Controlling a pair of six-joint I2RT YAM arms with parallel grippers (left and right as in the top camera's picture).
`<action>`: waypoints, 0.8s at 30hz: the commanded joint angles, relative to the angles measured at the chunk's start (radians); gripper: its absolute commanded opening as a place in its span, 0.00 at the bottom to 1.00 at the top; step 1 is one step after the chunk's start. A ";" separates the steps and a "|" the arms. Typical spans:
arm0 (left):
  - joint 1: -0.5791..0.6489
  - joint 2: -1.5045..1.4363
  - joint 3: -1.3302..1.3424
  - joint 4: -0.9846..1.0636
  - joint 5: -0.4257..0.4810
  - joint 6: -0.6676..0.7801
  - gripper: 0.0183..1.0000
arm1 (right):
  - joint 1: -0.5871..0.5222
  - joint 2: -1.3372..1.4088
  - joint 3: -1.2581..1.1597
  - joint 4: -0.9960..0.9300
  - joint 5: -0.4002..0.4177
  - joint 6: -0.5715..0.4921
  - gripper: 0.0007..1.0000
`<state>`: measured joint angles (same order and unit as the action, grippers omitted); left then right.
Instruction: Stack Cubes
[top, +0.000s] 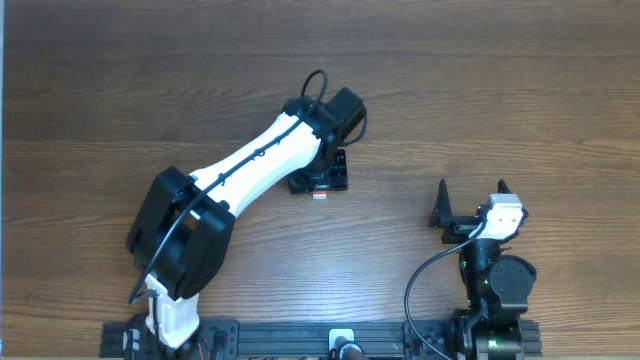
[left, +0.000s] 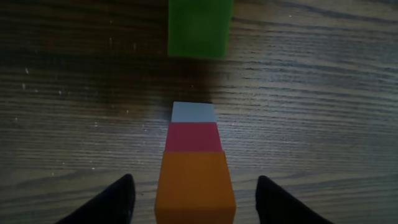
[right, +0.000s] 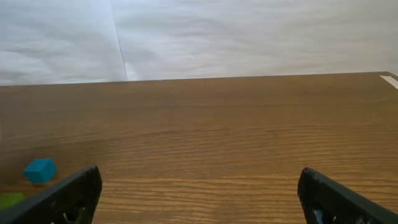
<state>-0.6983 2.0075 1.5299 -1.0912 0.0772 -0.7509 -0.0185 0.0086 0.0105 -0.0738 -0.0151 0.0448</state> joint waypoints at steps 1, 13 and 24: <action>0.000 0.016 0.015 0.019 -0.010 0.003 0.72 | 0.005 -0.003 -0.005 -0.002 0.009 -0.001 0.99; 0.032 -0.172 0.015 0.098 -0.071 -0.023 0.91 | 0.005 -0.003 -0.005 -0.002 0.009 0.000 0.99; 0.079 -0.557 0.007 0.198 -0.301 0.053 0.92 | 0.005 -0.003 -0.005 -0.002 0.009 0.000 0.99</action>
<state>-0.6407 1.5406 1.5330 -0.9028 -0.1280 -0.7464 -0.0185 0.0086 0.0105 -0.0738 -0.0151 0.0456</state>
